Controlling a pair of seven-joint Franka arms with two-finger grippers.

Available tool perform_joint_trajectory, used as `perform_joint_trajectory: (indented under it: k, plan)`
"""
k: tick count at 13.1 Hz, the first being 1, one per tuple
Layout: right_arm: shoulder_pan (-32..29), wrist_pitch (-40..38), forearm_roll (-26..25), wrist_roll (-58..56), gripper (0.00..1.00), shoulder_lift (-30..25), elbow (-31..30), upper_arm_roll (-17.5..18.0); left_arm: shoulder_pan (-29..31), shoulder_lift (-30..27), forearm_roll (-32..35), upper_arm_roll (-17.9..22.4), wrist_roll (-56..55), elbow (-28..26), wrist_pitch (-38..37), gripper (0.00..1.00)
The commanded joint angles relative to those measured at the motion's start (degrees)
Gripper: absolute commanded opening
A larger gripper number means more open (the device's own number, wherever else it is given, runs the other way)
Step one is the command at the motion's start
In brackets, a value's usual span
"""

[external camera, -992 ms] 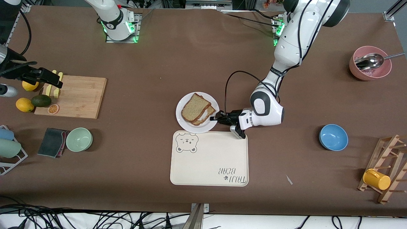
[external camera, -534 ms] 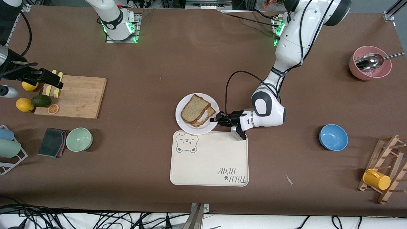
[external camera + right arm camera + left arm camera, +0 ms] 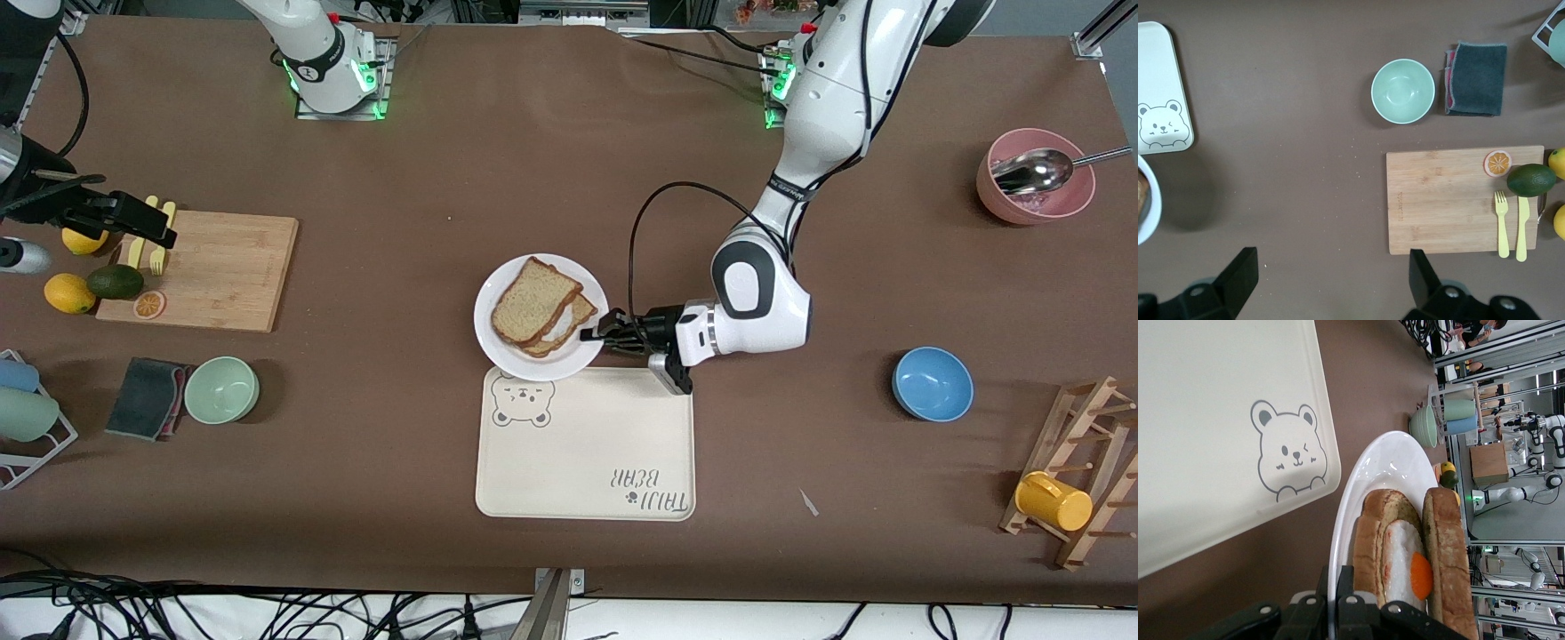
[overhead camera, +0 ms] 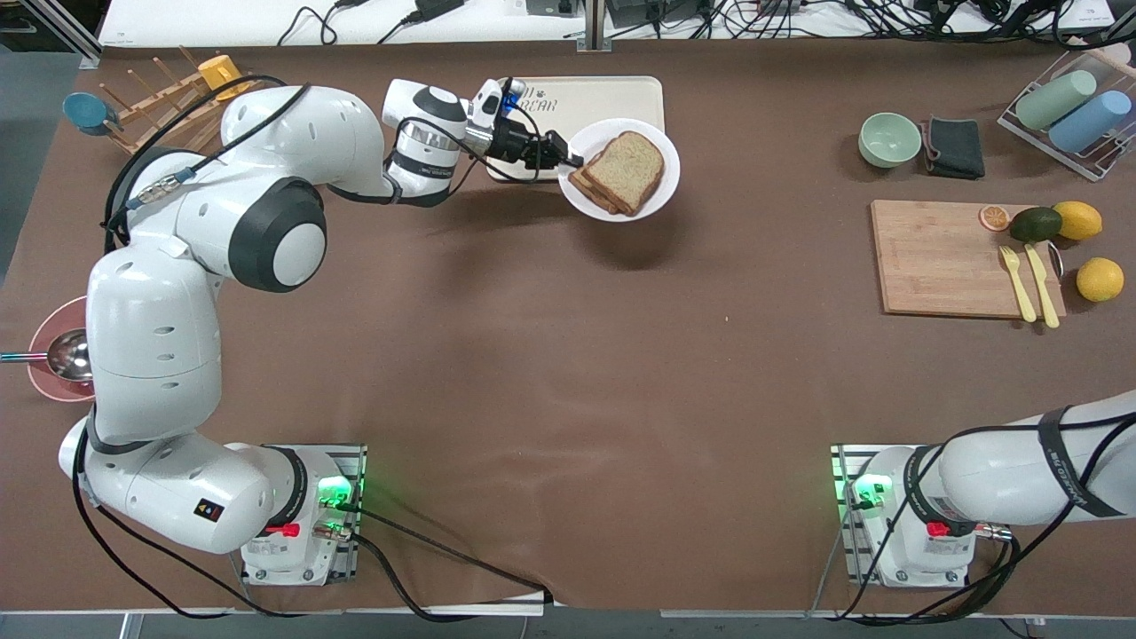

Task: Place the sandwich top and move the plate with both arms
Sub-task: 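Slide the plate with the left gripper onto the bear tray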

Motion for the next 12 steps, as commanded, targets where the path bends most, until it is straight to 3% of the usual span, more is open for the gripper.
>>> perform_joint_trajectory:
  k: [1, 6, 12]
  plan:
    - [-0.2, -0.1, 0.8, -0.2, 1.0, -0.1, 0.6, 0.0, 2.1, 1.4, -1.0, 0.3, -2.0, 4.3, -1.0, 0.0]
    - [-0.2, 0.3, 0.8, 0.0, 1.0, 0.0, 0.7, 0.0, 2.2, 8.3, 4.7, 5.0, -8.5, 16.3, -0.8, 0.0]
    - [-0.1, 0.3, 0.9, 0.1, 1.0, 0.6, 0.7, 0.0, 2.3, 18.0, 4.6, 9.5, -12.4, 29.9, 0.2, 0.0]
